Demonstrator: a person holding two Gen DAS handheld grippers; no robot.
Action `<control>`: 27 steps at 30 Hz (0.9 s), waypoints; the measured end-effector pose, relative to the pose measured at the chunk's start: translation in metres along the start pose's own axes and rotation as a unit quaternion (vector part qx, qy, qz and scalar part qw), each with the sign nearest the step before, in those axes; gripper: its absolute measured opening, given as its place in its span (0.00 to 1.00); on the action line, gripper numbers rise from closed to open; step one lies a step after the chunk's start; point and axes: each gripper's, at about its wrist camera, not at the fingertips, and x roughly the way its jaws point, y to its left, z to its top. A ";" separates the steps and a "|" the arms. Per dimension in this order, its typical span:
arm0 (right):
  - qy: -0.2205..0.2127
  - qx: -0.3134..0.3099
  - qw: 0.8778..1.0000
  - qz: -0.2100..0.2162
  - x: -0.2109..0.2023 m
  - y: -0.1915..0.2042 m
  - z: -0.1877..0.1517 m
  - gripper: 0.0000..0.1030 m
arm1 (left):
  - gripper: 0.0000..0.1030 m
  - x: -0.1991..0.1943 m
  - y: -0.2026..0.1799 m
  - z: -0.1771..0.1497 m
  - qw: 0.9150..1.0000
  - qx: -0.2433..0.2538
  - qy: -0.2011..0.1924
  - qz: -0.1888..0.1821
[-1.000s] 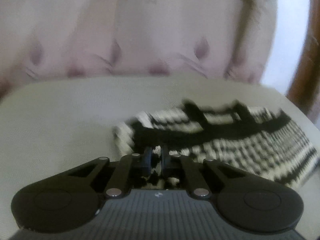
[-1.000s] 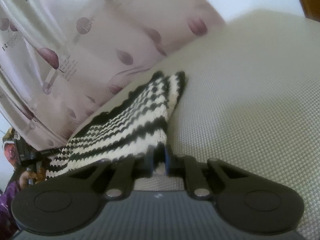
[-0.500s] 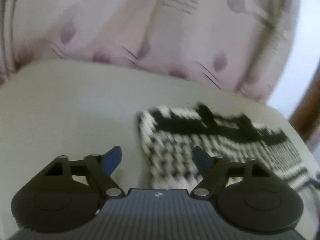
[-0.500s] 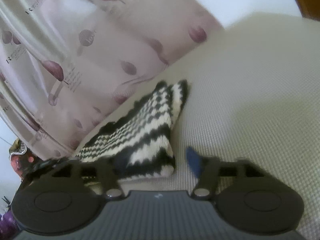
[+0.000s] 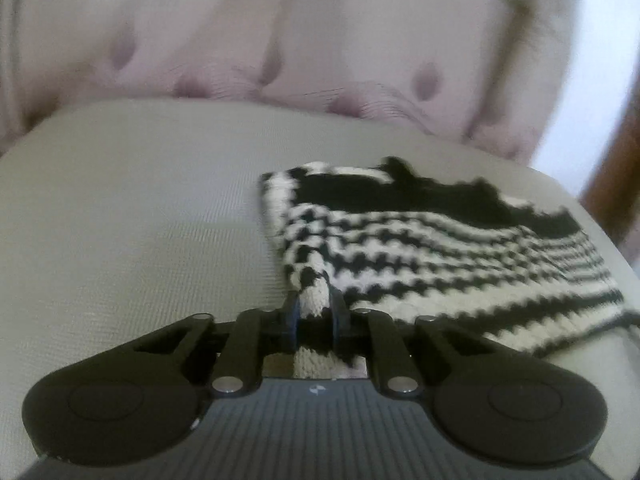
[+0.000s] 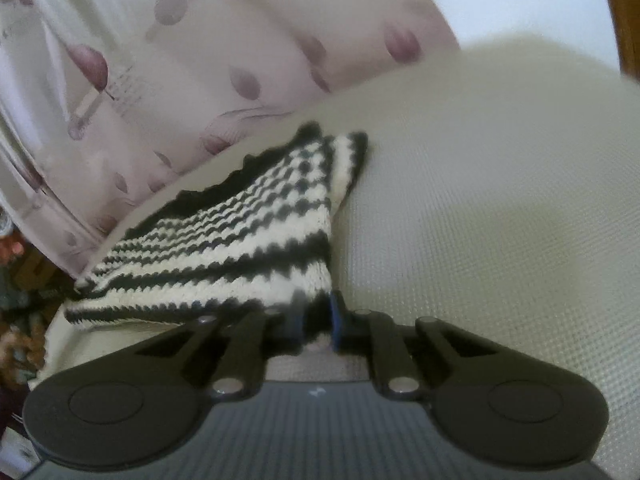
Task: Fold small clothes
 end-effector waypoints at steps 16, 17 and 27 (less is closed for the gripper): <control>-0.071 -0.022 0.997 0.026 0.014 0.041 0.008 0.55 | 0.07 0.067 -0.010 0.065 1.000 -0.002 0.020 -0.003; -0.069 -0.028 0.997 0.025 0.016 0.042 0.005 0.55 | 0.07 0.061 -0.007 0.063 1.000 -0.017 0.006 0.002; -0.051 -0.030 0.998 0.031 0.023 0.039 -0.001 0.54 | 0.04 0.031 0.031 0.033 0.994 -0.088 -0.023 0.060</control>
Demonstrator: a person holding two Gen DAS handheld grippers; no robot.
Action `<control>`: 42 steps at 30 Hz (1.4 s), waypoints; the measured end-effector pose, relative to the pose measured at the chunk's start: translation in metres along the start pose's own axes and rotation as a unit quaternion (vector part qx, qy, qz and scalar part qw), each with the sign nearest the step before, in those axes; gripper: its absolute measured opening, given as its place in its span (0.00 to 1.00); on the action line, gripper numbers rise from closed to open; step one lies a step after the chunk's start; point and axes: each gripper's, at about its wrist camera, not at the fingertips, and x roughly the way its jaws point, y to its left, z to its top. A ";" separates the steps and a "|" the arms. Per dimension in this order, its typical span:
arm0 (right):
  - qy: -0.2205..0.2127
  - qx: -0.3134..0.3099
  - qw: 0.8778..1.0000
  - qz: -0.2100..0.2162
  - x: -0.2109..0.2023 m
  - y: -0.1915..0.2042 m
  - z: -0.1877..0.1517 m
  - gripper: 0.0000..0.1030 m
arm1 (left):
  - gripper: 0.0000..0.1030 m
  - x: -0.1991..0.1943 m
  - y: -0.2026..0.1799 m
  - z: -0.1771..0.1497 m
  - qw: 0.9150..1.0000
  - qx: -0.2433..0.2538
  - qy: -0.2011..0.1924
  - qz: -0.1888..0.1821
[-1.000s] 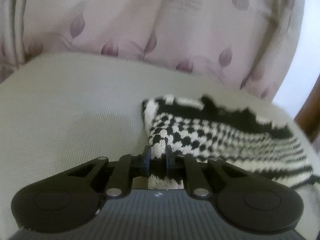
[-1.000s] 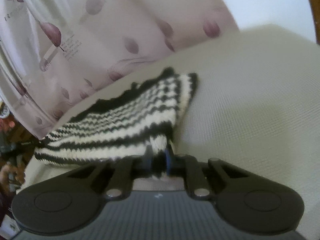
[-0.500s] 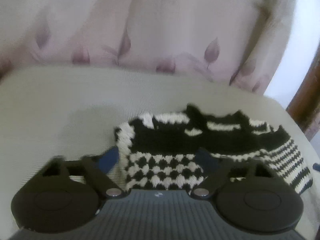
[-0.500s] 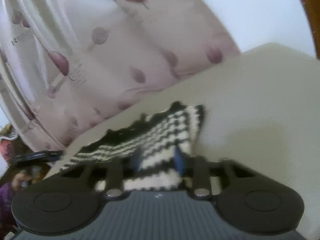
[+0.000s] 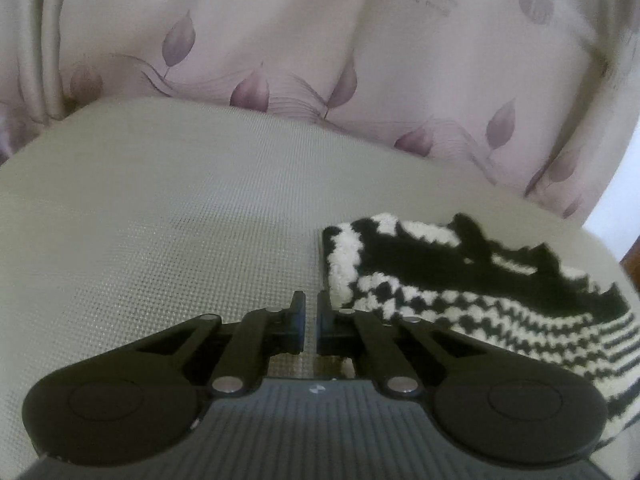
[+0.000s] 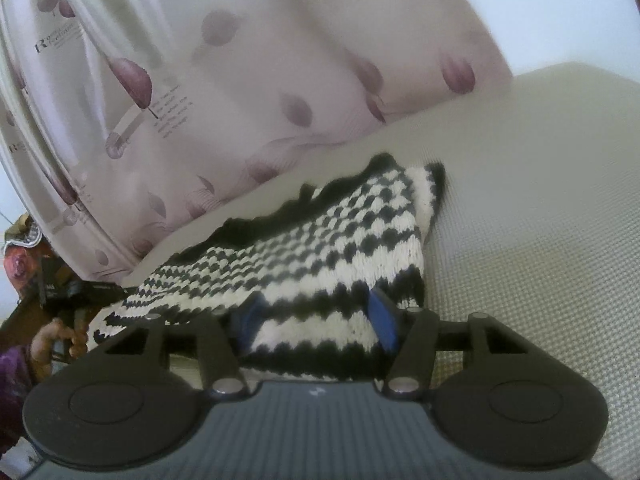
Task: Fold small clothes
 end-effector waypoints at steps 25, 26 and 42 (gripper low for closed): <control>0.016 -0.201 0.979 -0.004 0.020 0.110 -0.003 0.56 | 0.48 -0.034 -0.015 -0.064 0.999 0.018 -0.016 -0.036; 0.011 -0.212 0.977 0.012 0.024 0.123 0.002 0.56 | 0.48 -0.035 -0.012 -0.065 0.999 0.011 -0.021 -0.041; 0.159 -0.251 0.952 0.070 0.293 0.266 0.017 0.23 | 0.47 -0.044 -0.008 -0.074 0.998 0.003 -0.030 -0.056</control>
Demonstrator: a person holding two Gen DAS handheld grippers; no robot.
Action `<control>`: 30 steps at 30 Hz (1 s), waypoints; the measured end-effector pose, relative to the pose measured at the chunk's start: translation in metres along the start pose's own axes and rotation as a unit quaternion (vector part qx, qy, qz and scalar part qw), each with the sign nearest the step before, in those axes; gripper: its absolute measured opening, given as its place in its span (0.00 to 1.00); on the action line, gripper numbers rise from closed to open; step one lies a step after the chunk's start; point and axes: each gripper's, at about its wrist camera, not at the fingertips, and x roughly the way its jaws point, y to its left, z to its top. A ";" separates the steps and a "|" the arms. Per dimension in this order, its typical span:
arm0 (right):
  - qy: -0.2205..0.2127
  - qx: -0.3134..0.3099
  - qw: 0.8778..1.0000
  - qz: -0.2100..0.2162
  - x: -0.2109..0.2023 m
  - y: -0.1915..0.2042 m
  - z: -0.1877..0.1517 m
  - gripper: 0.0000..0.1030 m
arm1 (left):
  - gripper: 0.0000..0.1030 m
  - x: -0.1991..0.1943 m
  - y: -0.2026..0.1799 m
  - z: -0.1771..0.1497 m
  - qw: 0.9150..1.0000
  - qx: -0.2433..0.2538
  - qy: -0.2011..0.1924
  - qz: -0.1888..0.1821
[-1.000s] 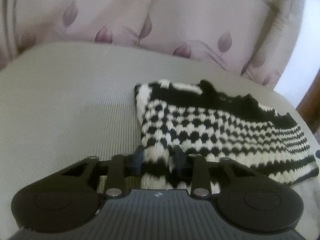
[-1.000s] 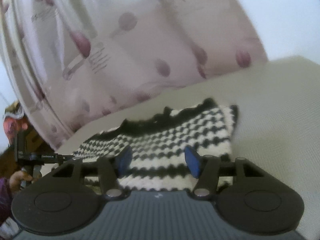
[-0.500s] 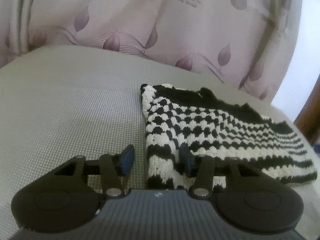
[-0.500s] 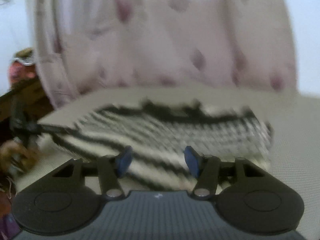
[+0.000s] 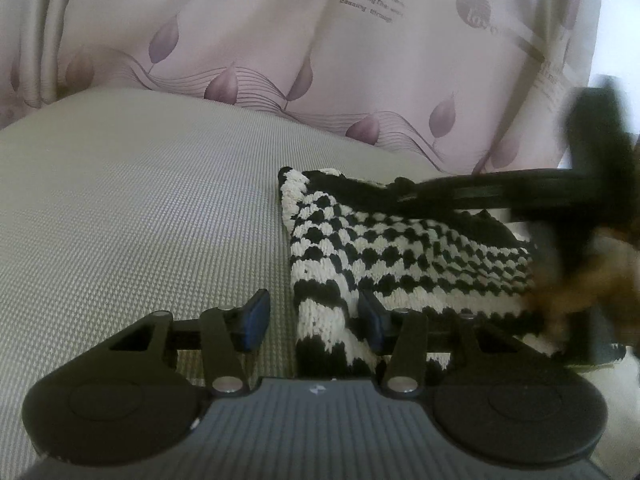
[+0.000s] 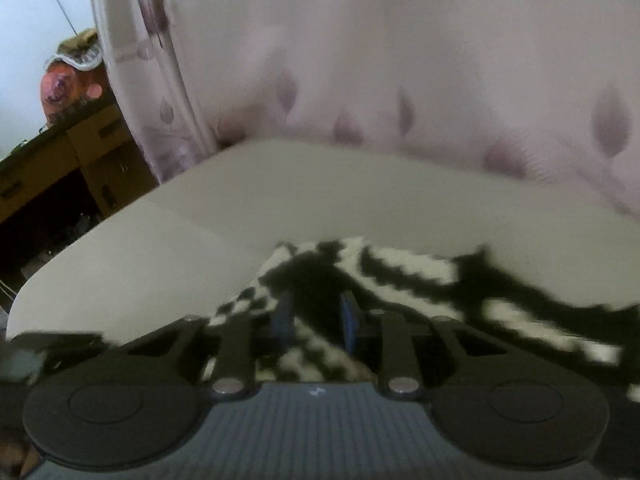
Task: Fold small clothes
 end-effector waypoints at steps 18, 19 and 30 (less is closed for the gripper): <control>-0.016 0.017 1.000 -0.016 -0.056 -0.004 -0.029 0.25 | 0.51 -0.003 0.000 -0.002 1.000 -0.002 -0.001 -0.003; 0.015 0.022 1.000 -0.014 -0.042 -0.009 -0.038 0.24 | 0.51 -0.003 -0.001 -0.002 1.000 -0.001 -0.002 -0.001; -0.123 0.006 0.989 -0.082 -0.138 -0.007 -0.069 0.27 | 0.62 -0.004 -0.004 -0.003 1.000 0.013 -0.006 0.027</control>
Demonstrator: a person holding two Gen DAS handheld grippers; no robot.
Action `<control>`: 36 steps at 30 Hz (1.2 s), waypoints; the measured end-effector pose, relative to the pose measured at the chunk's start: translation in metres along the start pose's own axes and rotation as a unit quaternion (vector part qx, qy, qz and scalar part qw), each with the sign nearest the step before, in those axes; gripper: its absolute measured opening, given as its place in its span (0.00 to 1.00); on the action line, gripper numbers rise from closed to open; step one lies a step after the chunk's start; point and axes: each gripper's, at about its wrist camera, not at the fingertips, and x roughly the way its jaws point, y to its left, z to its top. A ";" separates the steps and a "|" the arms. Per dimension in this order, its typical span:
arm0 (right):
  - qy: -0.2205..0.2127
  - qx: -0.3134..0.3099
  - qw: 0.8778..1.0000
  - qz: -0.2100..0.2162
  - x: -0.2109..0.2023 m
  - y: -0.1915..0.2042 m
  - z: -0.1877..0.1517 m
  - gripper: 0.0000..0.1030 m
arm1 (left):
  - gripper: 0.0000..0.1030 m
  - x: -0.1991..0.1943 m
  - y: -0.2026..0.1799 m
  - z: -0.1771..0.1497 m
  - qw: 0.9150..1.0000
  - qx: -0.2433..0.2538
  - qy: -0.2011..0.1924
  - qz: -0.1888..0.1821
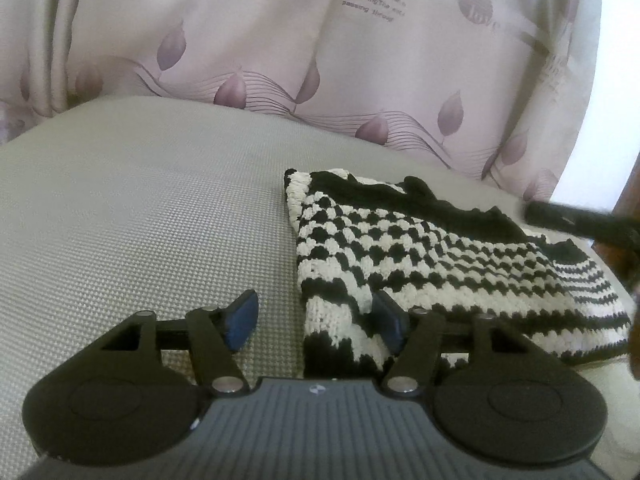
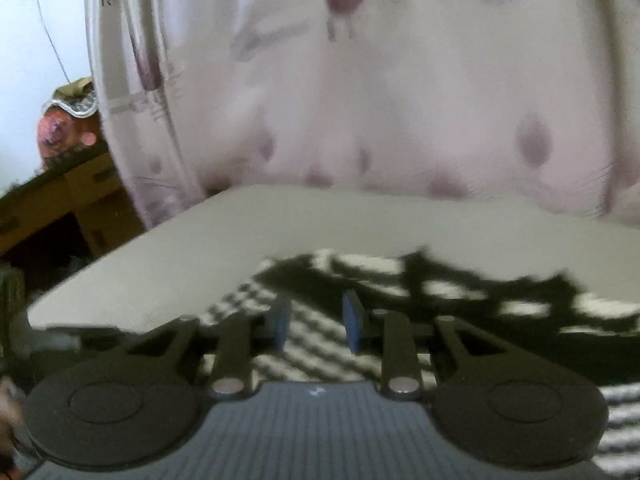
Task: Fold small clothes
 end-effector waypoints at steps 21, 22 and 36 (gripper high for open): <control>0.012 0.045 0.983 -0.180 -0.069 -0.119 -0.084 0.56 | 0.97 -0.010 0.012 0.003 0.999 -0.031 -0.024 -0.024; 0.010 0.052 0.985 -0.165 -0.071 -0.120 -0.085 0.62 | 0.97 -0.014 0.018 0.005 0.998 -0.044 -0.032 -0.036; 0.006 0.061 0.987 -0.149 -0.069 -0.121 -0.083 0.66 | 0.77 0.074 0.055 0.070 0.981 -0.066 0.104 -0.147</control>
